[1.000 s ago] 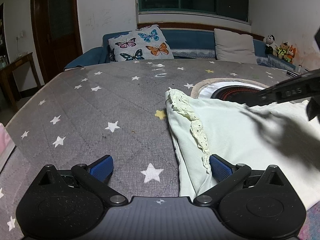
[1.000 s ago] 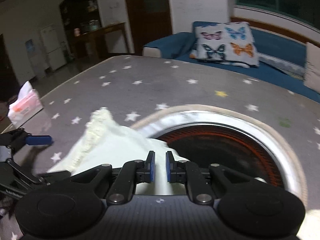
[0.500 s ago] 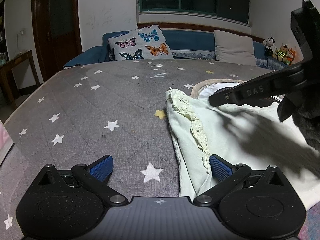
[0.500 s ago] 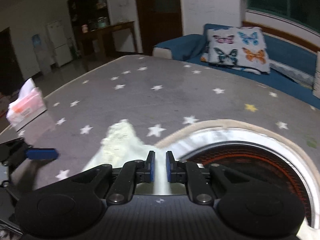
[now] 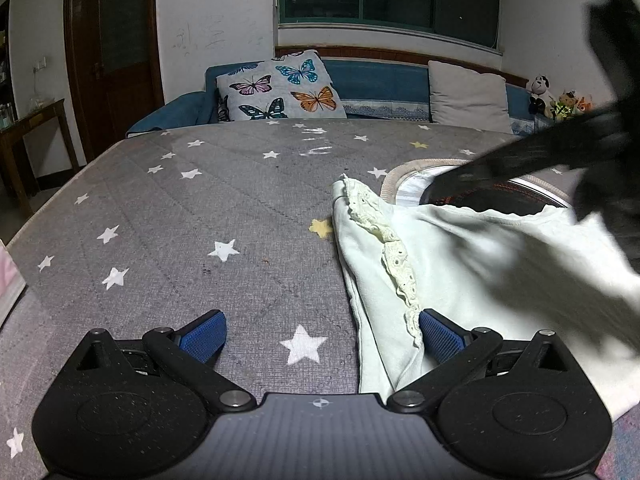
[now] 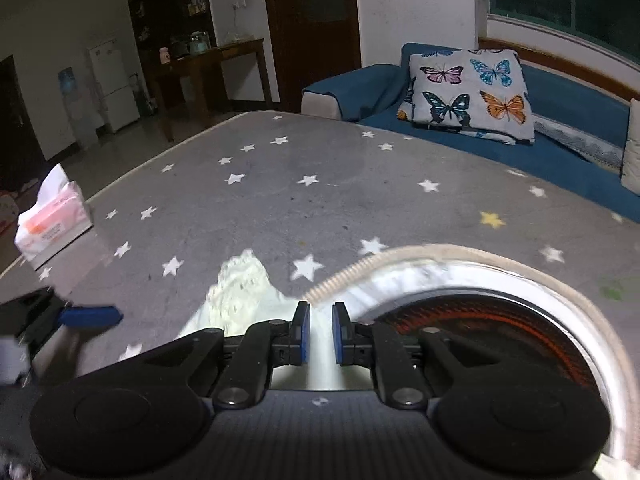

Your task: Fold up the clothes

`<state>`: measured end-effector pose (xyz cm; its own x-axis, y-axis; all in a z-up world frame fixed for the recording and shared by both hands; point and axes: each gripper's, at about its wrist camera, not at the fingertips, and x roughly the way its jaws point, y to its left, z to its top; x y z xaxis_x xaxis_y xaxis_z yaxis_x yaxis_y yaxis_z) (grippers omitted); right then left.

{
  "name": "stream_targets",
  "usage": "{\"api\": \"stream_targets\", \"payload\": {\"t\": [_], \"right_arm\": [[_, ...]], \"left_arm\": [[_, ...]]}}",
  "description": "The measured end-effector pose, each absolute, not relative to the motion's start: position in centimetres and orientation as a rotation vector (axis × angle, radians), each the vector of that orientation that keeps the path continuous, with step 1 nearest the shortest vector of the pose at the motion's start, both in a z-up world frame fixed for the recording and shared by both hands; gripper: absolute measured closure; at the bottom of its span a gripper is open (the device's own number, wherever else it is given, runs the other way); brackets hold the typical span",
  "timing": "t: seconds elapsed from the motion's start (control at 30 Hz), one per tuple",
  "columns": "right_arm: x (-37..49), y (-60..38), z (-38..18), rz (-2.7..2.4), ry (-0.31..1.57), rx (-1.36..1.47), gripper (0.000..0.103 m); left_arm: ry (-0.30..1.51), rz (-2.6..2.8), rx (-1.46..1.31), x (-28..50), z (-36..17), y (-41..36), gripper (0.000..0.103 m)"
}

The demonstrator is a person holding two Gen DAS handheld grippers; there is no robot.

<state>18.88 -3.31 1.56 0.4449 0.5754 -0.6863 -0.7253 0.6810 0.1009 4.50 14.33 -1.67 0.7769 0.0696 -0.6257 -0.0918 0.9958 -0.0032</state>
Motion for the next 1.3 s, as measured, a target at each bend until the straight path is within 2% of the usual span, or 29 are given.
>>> {"api": "stream_targets", "payload": {"t": [0.13, 0.23, 0.63, 0.77, 1.07, 1.3], "right_arm": [[17.4, -7.3, 2.4, 0.782, 0.79, -0.223, 0.091], [16.1, -10.8, 2.4, 0.738, 0.815, -0.229, 0.082], [8.7, -22.7, 1.8, 0.615, 0.855, -0.213, 0.081], [6.3, -24.9, 0.9, 0.581, 0.833, -0.205, 0.075], [4.2, -28.6, 0.2, 0.472, 0.787, -0.097, 0.075], [4.1, -27.0, 1.5, 0.522, 0.701, -0.083, 0.075]], "left_arm": [[0.675, 0.088, -0.033, 4.5, -1.7, 14.3, 0.0], [0.676, 0.088, -0.033, 4.5, -1.6, 14.3, 0.0], [0.676, 0.089, -0.031, 4.5, -1.6, 14.1, 0.0], [0.676, 0.089, -0.031, 4.6, -1.6, 14.1, 0.0], [0.675, 0.089, -0.031, 4.6, -1.6, 14.1, 0.0], [0.675, 0.09, -0.031, 4.6, -1.6, 14.1, 0.0]]}}
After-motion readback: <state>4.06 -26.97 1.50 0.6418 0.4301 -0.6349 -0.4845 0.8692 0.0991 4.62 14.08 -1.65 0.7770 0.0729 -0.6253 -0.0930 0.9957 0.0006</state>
